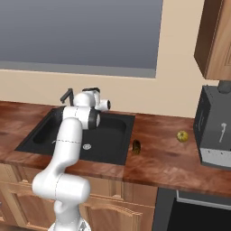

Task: Turn on the sink faucet. Then move the sweet potato from the counter to the sink. Turn off the sink. Move the vegetable from the sink to the pot next to the stove. Finally move the pot to the rear left burner.

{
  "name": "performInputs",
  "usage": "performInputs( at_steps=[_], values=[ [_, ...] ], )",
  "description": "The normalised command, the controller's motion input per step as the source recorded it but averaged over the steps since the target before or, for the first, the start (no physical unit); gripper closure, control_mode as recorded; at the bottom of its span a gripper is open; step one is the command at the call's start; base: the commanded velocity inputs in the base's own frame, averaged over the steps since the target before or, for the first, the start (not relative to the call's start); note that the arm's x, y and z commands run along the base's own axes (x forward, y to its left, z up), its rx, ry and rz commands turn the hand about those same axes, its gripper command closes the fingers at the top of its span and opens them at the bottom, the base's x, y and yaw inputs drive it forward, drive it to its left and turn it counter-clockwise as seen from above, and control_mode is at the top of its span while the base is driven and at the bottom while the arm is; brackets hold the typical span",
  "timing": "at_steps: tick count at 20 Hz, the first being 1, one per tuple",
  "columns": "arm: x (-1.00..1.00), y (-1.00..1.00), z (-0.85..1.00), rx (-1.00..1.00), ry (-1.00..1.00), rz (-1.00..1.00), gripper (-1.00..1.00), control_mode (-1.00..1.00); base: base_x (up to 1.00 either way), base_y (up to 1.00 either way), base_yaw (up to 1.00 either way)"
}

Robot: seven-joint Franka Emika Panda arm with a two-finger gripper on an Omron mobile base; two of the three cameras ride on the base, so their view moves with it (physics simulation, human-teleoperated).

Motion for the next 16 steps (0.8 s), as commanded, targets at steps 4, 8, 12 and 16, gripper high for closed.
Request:
performInputs(
  at_steps=[4,8,12,16],
  values=[
    [0.28,-0.01,-0.05,0.01,0.14,0.00,1.00,-1.00,0.00,0.00,0.00],
    [0.09,0.00,-0.11,0.00,0.02,0.00,1.00,-1.00,0.00,0.00,0.00],
    [0.19,-0.08,-0.04,0.01,0.02,0.00,1.00,-1.00,0.00,0.00,0.00],
    [0.16,-0.36,0.00,0.03,0.06,-0.05,1.00,-1.00,0.00,0.00,0.00]
  ],
)
